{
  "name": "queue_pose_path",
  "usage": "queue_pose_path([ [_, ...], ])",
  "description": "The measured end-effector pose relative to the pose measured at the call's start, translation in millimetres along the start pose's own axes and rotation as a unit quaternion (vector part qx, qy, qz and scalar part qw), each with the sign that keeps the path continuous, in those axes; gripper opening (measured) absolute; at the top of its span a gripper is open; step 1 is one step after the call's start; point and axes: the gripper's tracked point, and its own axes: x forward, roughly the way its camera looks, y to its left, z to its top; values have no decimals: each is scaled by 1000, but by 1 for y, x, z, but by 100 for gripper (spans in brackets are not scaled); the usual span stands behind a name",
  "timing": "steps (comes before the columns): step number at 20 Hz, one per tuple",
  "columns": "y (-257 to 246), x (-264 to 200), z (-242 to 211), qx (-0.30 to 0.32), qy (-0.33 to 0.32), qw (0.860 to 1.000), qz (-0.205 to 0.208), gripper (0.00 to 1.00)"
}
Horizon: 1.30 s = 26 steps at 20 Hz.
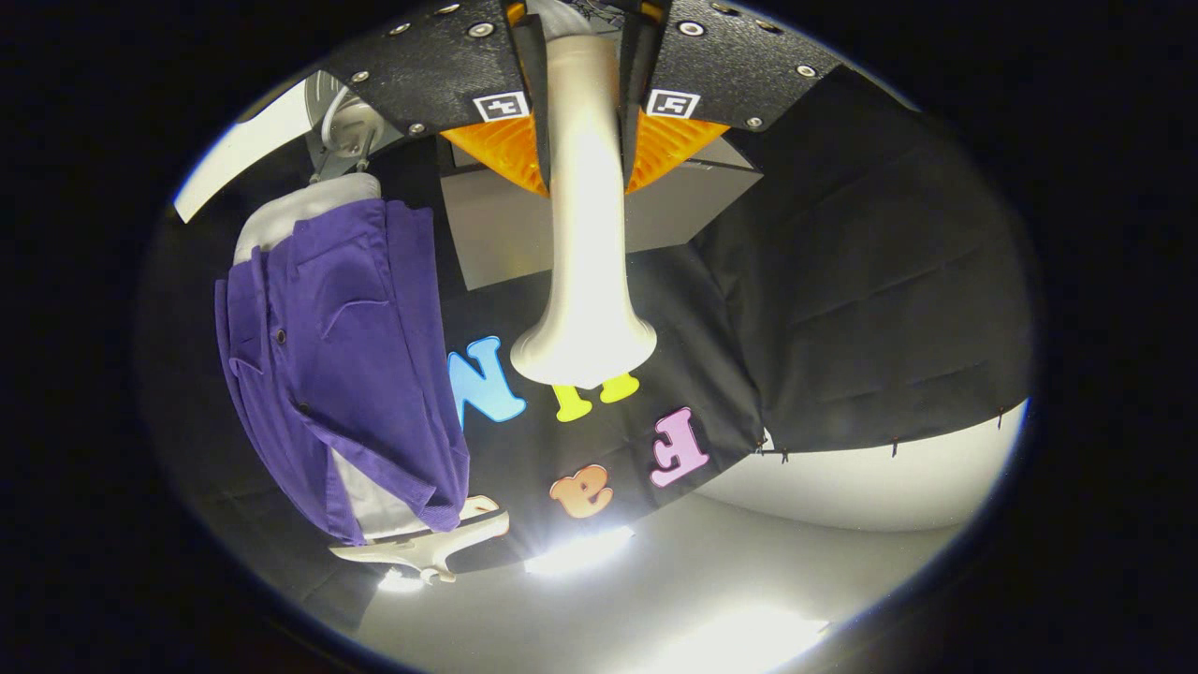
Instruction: Iron the clothes twice with a garment steamer, once on the left side and once on the right side.
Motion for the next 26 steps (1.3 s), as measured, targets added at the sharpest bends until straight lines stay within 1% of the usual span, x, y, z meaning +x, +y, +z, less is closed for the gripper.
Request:
queue_pose_path([
  [2,-4,-17,-9,-13,-6,1000,-11,31],
  [5,-12,-37,-13,-31,-32,998,-38,31],
  [7,-20,-49,-13,-40,-56,997,-42,31],
  [12,-47,-64,16,-53,-108,992,-44,31],
  [15,-65,-65,50,-67,-133,988,-49,31],
  [18,-81,-53,84,-80,-156,983,-50,31],
  [23,-109,-17,159,-102,-200,973,-55,31],
  [26,-123,7,195,-108,-217,969,-51,31],
])
